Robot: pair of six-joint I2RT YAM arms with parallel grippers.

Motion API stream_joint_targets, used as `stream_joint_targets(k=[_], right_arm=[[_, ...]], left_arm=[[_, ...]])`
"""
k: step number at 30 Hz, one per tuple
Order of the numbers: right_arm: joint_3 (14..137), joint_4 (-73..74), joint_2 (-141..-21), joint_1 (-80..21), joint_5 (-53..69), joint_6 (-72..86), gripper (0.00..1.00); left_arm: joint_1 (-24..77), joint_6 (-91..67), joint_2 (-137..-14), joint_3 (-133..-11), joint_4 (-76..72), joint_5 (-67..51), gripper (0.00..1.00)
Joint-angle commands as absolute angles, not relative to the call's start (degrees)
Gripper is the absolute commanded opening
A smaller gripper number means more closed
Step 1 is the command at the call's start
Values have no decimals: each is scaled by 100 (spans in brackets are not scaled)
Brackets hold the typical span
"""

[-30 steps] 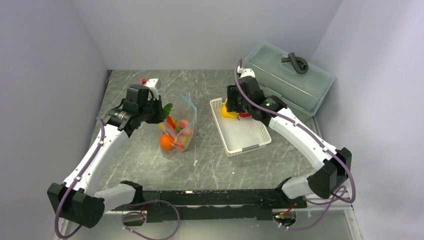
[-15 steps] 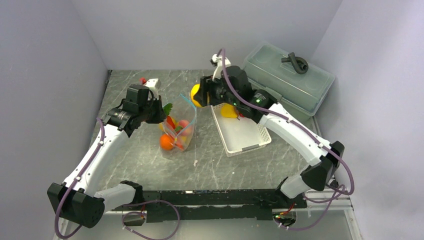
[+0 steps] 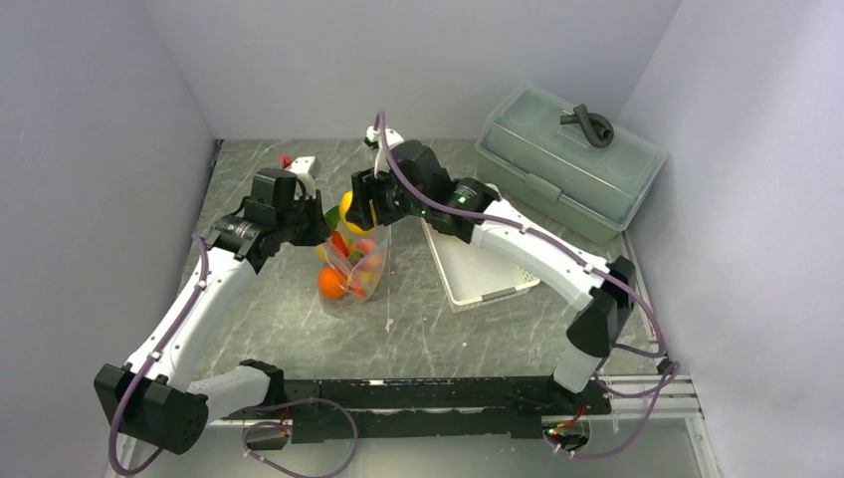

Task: Place the food in the zip-top bag and seal the zipper
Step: Place the fake fruit in the zipper food storage bag.

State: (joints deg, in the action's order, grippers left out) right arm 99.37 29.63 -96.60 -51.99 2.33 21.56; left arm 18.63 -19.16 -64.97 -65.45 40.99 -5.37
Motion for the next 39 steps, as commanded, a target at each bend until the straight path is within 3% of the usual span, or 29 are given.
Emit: stream_joint_targets(k=[1, 31, 36, 39], right_arm=[[10208, 2971, -9993, -5271, 384, 2238, 30], [10049, 3582, -11435, -5478, 1104, 2524, 31], [10158, 3782, -11562, -5481, 990, 2533, 38], [10159, 3798, -11463, -5479, 910, 2516, 51]], left_arm=[[1890, -1852, -6323, -6520, 3946, -636, 0], [1890, -1848, -6311, -6519, 3946, -631, 0], [1890, -1851, -6311, -6521, 3942, -628, 0], [1890, -1846, -6311, -6521, 3946, -628, 0]])
